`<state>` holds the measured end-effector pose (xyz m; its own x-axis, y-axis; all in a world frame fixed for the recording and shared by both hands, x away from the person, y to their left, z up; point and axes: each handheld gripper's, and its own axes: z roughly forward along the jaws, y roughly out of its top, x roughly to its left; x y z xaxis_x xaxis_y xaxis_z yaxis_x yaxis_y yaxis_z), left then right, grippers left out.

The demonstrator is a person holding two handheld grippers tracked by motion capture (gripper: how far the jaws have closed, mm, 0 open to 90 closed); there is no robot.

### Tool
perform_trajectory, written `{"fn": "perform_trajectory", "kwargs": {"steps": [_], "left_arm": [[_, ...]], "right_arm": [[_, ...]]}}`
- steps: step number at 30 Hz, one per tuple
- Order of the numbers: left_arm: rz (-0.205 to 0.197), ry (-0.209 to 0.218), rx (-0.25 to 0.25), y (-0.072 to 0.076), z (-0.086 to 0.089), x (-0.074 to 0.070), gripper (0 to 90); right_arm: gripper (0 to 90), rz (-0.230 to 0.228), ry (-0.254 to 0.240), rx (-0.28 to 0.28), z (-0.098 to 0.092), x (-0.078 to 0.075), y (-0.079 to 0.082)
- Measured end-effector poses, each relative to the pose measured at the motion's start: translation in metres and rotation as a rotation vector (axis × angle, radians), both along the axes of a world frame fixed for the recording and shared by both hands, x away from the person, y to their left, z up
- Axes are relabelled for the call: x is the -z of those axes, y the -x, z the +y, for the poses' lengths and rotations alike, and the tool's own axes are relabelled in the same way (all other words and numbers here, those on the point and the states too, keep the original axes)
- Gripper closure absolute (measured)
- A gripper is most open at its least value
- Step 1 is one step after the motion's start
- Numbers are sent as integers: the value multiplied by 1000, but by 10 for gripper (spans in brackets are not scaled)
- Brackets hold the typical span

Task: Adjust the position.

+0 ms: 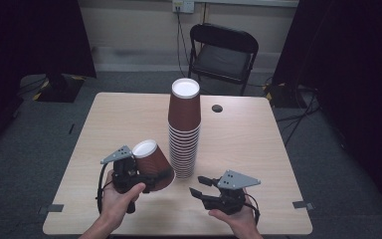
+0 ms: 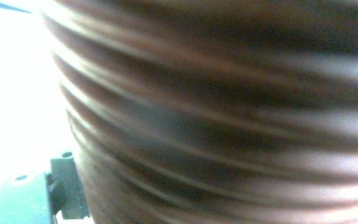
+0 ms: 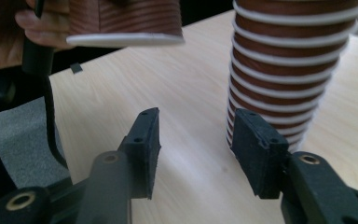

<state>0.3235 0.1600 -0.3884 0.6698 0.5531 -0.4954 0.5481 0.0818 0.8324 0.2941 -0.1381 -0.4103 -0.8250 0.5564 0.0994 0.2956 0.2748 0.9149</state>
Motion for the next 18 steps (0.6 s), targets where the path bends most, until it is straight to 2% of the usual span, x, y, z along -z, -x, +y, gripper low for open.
{"fn": "perform_trajectory", "kwargs": {"steps": [3,6,7,12,13,18], "left_arm": [[19,32,0,3,-1,-1,135],[30,56,0,5,-2,-3,135],[33,66,-4,6,-3,-3,135],[67,115,2,8,-3,-6,136],[74,117,5,8,-3,-6,136],[112,166,28,8,-6,-7,136]], "right_arm": [[549,-20,-15,-10,7,-3,1],[551,-73,0,-8,15,-6,3],[576,-95,-7,-15,19,-6,4],[606,-137,-19,-13,27,-8,4],[617,-167,-25,-6,31,-9,4],[664,-186,-50,-13,36,-10,1]]}}
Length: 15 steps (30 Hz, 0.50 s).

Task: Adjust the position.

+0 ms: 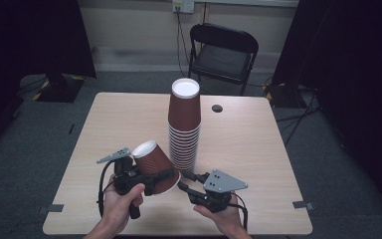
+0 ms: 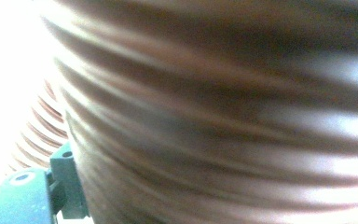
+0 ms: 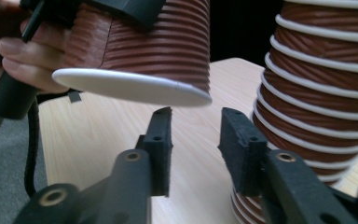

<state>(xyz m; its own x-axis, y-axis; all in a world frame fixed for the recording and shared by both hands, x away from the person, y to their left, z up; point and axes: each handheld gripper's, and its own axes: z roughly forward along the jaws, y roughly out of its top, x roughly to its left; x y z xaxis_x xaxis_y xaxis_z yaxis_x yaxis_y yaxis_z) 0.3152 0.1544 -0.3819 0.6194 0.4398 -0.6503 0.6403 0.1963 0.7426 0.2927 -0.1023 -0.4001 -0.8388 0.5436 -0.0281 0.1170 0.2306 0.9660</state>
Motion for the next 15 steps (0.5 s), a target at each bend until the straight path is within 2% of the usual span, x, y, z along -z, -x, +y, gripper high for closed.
{"fn": "perform_trajectory", "kwargs": {"steps": [2,7,10,12,15], "left_arm": [[2,1,7,0,0,0,136],[47,54,25,0,-1,-1,136],[74,89,33,0,-1,-1,137],[84,104,42,0,0,-1,137],[120,144,62,-1,-1,0,137]], "right_arm": [[676,-27,-11,1,2,-1,1],[692,-94,-39,18,8,-3,3],[706,-161,-70,18,12,-6,3],[707,-178,-77,21,13,-6,3],[711,-207,-99,10,15,-7,2]]}}
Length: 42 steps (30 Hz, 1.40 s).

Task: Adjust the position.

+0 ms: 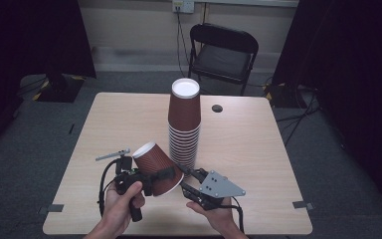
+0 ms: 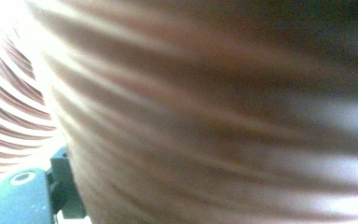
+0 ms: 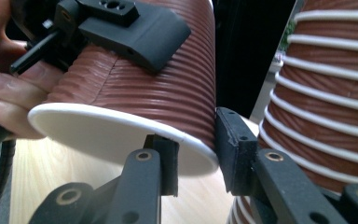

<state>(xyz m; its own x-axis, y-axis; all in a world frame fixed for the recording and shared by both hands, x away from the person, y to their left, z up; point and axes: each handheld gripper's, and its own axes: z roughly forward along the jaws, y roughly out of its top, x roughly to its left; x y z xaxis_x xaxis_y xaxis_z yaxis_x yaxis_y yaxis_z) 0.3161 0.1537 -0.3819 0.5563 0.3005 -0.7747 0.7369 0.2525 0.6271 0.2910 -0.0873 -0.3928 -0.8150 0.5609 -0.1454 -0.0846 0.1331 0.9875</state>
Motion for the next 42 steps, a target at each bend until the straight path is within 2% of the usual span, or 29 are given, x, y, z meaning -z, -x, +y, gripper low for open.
{"fn": "perform_trajectory", "kwargs": {"steps": [2,4,9,11,15,18,22,25,26,27,28,33,34,36,42], "left_arm": [[1,-4,8,0,-1,1,138],[19,10,14,0,-3,1,138],[23,18,26,1,-5,1,139],[25,20,35,1,-6,1,140],[24,15,56,2,-10,2,140],[6,12,43,5,-12,2,135],[-1,37,37,6,-15,3,125],[-22,48,38,6,-15,3,115],[-22,48,38,6,-15,3,115],[-45,59,36,6,-15,3,115],[-52,57,23,5,-13,2,110],[-53,56,24,1,-7,2,106],[-58,56,11,1,-6,1,102],[-72,46,17,-2,-4,0,102],[-95,35,-37,-7,6,0,109]], "right_arm": [[710,-12,-9,-1,1,-1,0],[710,-23,-18,0,2,-1,-1],[709,-36,-33,1,5,-1,-3],[702,-49,-20,9,7,-1,-4],[691,-47,-28,11,10,1,-5],[716,-56,-30,34,10,2,-3],[806,-67,-36,70,8,2,-1],[826,-84,-36,95,8,1,1],[826,-84,-36,95,8,1,1],[832,-81,-41,93,8,1,1],[849,-71,-41,88,8,0,2],[862,-72,-35,91,8,-1,3],[862,-70,-35,85,8,-1,3],[863,-64,-29,86,8,-1,4],[864,-49,-13,84,8,1,4]]}}
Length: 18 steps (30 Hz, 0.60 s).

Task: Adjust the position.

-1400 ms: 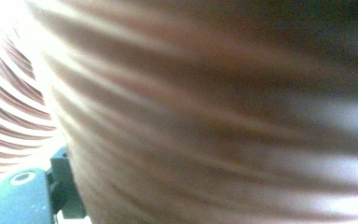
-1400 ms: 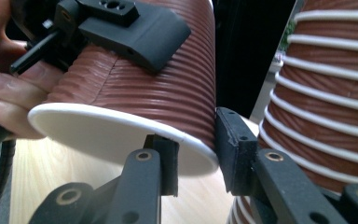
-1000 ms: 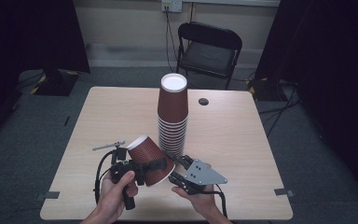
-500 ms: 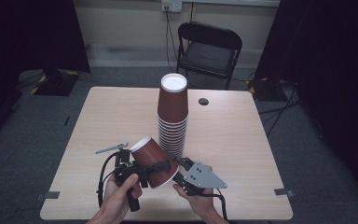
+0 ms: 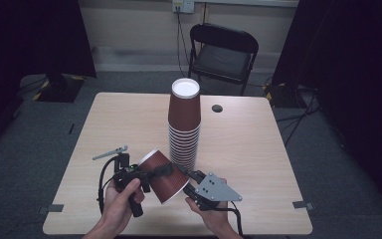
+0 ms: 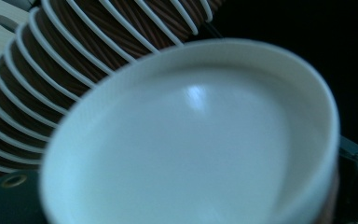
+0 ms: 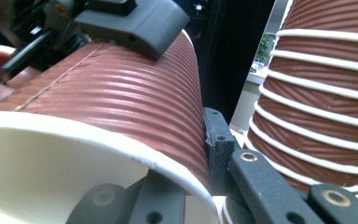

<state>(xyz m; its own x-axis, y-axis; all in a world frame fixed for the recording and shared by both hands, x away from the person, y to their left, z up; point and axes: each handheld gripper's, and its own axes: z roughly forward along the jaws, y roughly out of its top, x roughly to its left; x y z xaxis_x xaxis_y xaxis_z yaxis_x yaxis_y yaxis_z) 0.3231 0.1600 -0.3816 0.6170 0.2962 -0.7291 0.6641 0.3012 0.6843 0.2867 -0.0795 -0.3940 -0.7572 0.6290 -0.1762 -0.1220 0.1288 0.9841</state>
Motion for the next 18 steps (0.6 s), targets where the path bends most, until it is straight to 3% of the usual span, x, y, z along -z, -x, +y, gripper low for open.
{"fn": "perform_trajectory", "kwargs": {"steps": [6,11,14,15,16,18], "left_arm": [[-42,-33,-23,-4,7,0,114],[-59,-72,-66,-6,12,1,149],[-68,-114,-70,-8,12,2,155],[-69,-125,-74,-9,13,2,160],[-68,-144,-91,-10,14,3,160],[-82,-184,-111,-11,15,4,155]], "right_arm": [[865,20,24,-9,-1,2,1],[865,71,47,5,-3,4,1],[865,105,61,4,-6,6,1],[865,142,82,14,-8,6,0],[865,142,82,14,-8,6,0],[865,195,83,20,-12,7,-3]]}}
